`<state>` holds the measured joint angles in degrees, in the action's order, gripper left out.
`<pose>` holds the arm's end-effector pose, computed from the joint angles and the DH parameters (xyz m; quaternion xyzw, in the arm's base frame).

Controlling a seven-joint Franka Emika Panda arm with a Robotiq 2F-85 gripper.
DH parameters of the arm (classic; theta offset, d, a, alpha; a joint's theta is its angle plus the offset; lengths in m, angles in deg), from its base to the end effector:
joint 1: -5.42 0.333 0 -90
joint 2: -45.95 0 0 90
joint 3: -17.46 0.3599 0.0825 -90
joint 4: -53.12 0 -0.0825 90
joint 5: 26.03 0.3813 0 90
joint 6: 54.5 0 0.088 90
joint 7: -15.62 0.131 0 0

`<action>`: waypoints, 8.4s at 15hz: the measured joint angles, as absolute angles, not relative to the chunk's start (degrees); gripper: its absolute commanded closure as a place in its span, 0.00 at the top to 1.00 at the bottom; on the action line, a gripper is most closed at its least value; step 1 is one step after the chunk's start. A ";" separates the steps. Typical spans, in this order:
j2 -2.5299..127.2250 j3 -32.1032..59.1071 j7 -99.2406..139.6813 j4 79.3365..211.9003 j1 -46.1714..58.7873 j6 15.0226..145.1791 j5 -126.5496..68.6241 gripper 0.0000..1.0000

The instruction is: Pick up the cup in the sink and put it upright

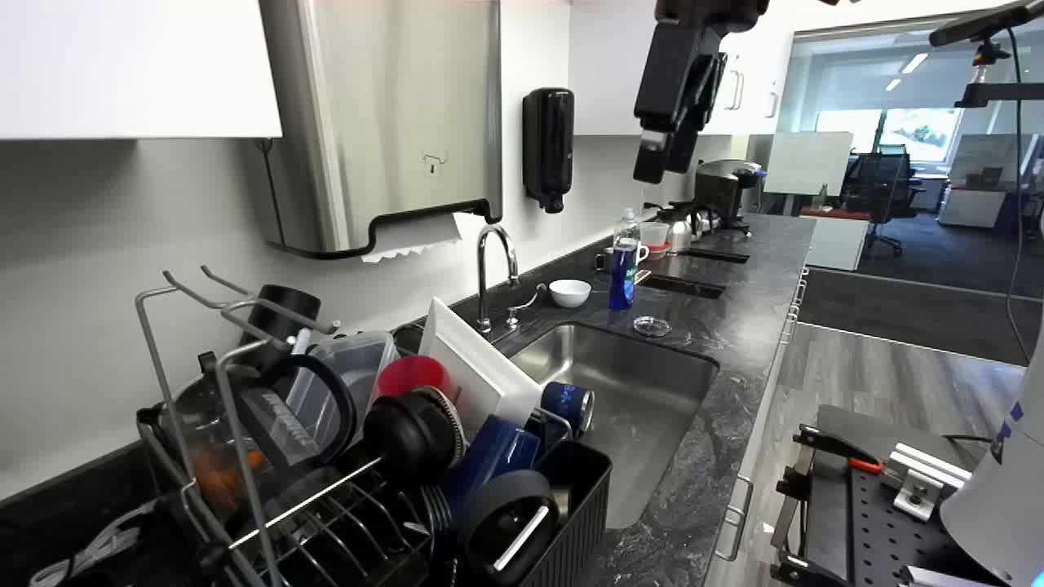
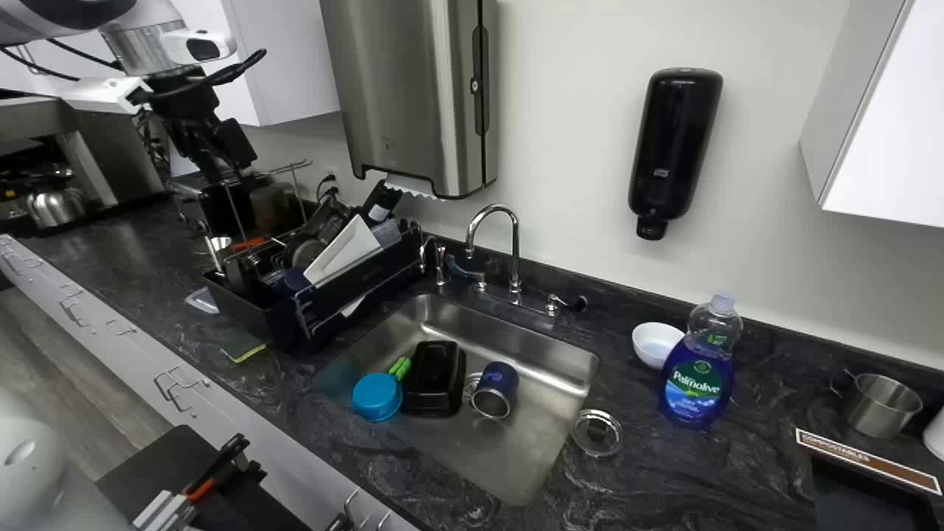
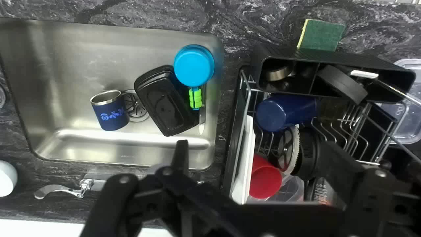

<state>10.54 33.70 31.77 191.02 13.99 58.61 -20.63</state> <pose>0.3212 0.1763 0.5489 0.9949 0.0421 0.0911 0.0070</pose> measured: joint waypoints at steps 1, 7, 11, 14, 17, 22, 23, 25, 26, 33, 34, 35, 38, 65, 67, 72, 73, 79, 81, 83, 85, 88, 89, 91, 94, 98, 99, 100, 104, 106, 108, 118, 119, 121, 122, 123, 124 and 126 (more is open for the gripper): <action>10.54 33.70 31.77 191.04 13.99 58.61 -20.63 1.00; 10.54 33.70 31.77 191.06 13.99 58.61 -20.63 1.00; 10.54 33.70 31.77 191.06 13.99 58.61 -20.63 1.00; 10.54 33.70 31.77 191.06 13.99 58.61 -20.63 1.00; 10.54 33.70 31.77 191.06 13.99 58.61 -20.63 1.00; 10.54 33.70 31.77 191.06 13.99 58.61 -20.63 1.00; 10.54 33.70 31.77 191.06 13.99 58.61 -20.63 1.00; 10.54 33.70 31.77 191.06 13.99 58.61 -20.63 1.00; 10.54 33.70 31.77 191.06 13.99 58.61 -20.63 1.00; 10.54 33.70 31.77 191.06 13.99 58.61 -20.63 1.00; 10.54 33.70 31.77 191.06 13.99 58.61 -20.63 1.00; 10.54 33.70 31.77 191.06 13.99 58.61 -20.63 1.00; 10.54 33.70 31.77 191.06 13.99 58.61 -20.63 1.00; 29.51 14.93 20.32 201.36 9.85 80.83 -11.69 1.00; 31.89 13.92 19.38 201.38 9.54 82.30 -8.84 1.00; 36.98 13.52 14.00 200.68 9.25 84.94 -11.54 1.00; 38.08 13.66 13.50 200.34 9.23 84.91 -14.38 1.00; 44.93 14.33 15.83 197.65 8.61 84.14 -36.51 1.00; 47.17 14.32 17.75 196.21 8.11 82.76 -44.87 1.00; 49.22 14.18 19.53 194.55 7.68 81.01 -53.02 1.00; 51.24 13.92 20.87 192.65 7.52 79.12 -60.92 1.00; 52.84 13.80 22.52 190.24 7.51 77.59 -66.80 1.00; 52.84 13.84 22.52 190.30 7.51 77.59 -66.79 1.00; 52.84 13.90 22.52 190.42 7.51 77.59 -66.79 1.00; 52.84 13.93 22.52 190.41 7.51 77.60 -66.79 1.00; 54.35 13.98 24.49 190.30 7.55 78.91 -78.32 1.00; 55.73 13.91 25.23 190.25 7.54 79.29 -82.76 1.00; 57.39 13.82 26.07 190.15 7.53 79.81 -87.05 1.00; 64.67 13.53 29.28 188.07 7.34 81.99 -104.04 1.00; 67.44 13.46 30.60 186.18 6.66 83.56 -111.87 1.00; 69.55 13.46 31.47 184.32 5.49 85.42 -118.35 1.00; 79.17 13.00 31.41 175.78 -4.36 109.11 -131.07 1.00; 80.03 13.00 31.32 175.28 -4.70 110.43 -131.10 1.00; 81.34 13.01 31.32 174.50 -4.93 112.35 -131.15 1.00; 81.80 13.03 31.32 174.23 -4.93 112.93 -131.19 1.00; 82.30 13.05 31.32 173.87 -4.93 113.51 -131.29 1.00; 82.79 13.05 31.32 173.60 -4.93 114.03 -131.38 1.00; 83.69 13.07 31.32 173.02 -4.93 114.63 -131.95 1.00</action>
